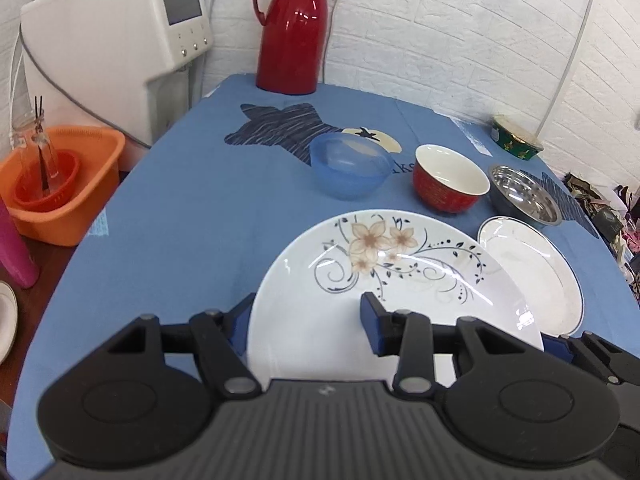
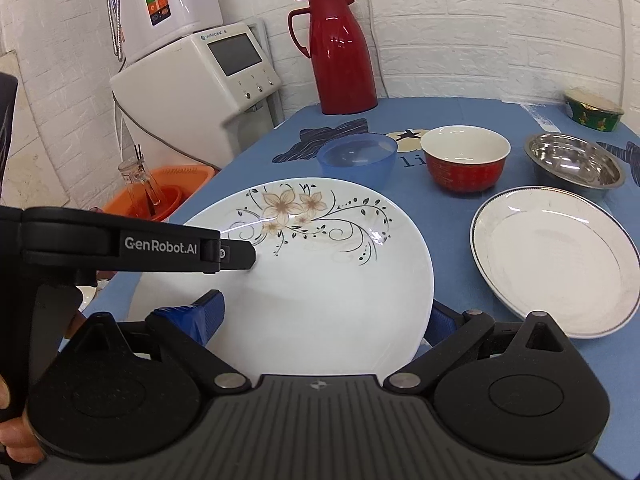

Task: Organize plates and bowls
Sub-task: 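Carry the floral plate onto the yellow plate and open the left tool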

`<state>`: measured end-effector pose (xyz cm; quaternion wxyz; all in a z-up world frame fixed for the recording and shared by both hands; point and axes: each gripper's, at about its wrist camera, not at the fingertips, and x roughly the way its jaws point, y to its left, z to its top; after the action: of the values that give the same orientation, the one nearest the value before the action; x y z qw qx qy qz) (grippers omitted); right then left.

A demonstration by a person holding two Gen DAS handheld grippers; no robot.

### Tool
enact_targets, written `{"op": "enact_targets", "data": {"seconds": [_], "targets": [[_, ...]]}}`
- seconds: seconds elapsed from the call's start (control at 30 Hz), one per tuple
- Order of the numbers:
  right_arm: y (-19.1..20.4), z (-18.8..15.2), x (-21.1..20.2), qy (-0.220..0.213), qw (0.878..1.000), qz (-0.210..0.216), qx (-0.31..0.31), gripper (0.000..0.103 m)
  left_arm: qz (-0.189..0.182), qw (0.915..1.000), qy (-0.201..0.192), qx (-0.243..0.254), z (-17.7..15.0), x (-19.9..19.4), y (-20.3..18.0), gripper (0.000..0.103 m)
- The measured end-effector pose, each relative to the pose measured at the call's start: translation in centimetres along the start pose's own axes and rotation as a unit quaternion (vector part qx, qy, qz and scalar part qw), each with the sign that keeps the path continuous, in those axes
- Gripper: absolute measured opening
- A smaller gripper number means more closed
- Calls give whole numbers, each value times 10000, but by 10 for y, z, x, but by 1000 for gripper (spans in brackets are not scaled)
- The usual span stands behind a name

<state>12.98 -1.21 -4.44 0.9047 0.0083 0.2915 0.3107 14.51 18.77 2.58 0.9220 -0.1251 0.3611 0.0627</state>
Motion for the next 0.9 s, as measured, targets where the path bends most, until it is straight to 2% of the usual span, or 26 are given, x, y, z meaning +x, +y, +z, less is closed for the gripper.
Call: {"op": "enact_targets", "data": {"seconds": [0.2,0.43,0.77,0.9], "targets": [[9,-28,-24,-43,9999,24,143,88,-32,10000,-2,24,-32,-26,-1,40],[21,-57,-35,99,9998,68,145,88,138,9999,64,56,-66,-41,4,40],[18,-69,-30,214,9994,90,244,88,131,9995,265,56,-82,-29,8,41],[15,-71,-24,275,9994,79,206,88,205,9994,186,201,-82,-25,2,43]]}}
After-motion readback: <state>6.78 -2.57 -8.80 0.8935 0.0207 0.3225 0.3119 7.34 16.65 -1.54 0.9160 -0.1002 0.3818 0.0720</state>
